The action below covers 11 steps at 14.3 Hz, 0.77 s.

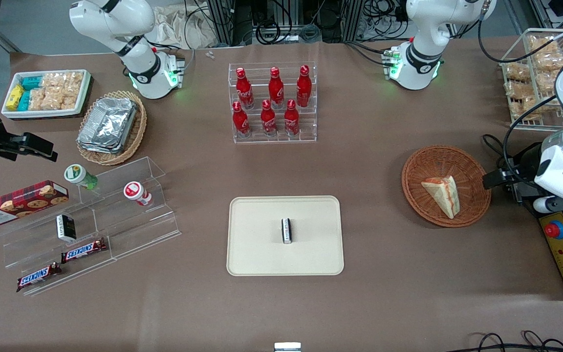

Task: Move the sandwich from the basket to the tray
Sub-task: 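Lower the left gripper over the wrapped sandwich in the wicker basket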

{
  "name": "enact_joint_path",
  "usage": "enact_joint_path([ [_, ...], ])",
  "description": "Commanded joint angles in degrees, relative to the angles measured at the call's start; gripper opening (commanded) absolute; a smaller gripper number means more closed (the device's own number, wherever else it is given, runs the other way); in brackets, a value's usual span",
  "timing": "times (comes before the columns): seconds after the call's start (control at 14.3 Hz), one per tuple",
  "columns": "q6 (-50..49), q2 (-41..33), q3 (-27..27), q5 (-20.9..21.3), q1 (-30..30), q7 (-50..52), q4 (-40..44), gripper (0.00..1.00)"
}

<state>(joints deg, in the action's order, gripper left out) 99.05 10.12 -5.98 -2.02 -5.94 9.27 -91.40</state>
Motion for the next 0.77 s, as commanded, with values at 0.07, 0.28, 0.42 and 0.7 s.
enact_joint_path([
  [0.07, -1.84, 2.09, 0.26, 0.17, -0.3, 1.19, 2.63, 1.0],
  [0.28, -2.89, 1.84, 0.27, 0.53, -2.57, 7.73, -0.77, 1.0],
  [0.42, -0.1, 0.17, 0.18, 0.88, -2.58, 15.49, -5.26, 1.0],
  [0.7, 15.6, -6.59, -0.09, 1.06, -2.41, 18.06, -22.81, 1.0],
])
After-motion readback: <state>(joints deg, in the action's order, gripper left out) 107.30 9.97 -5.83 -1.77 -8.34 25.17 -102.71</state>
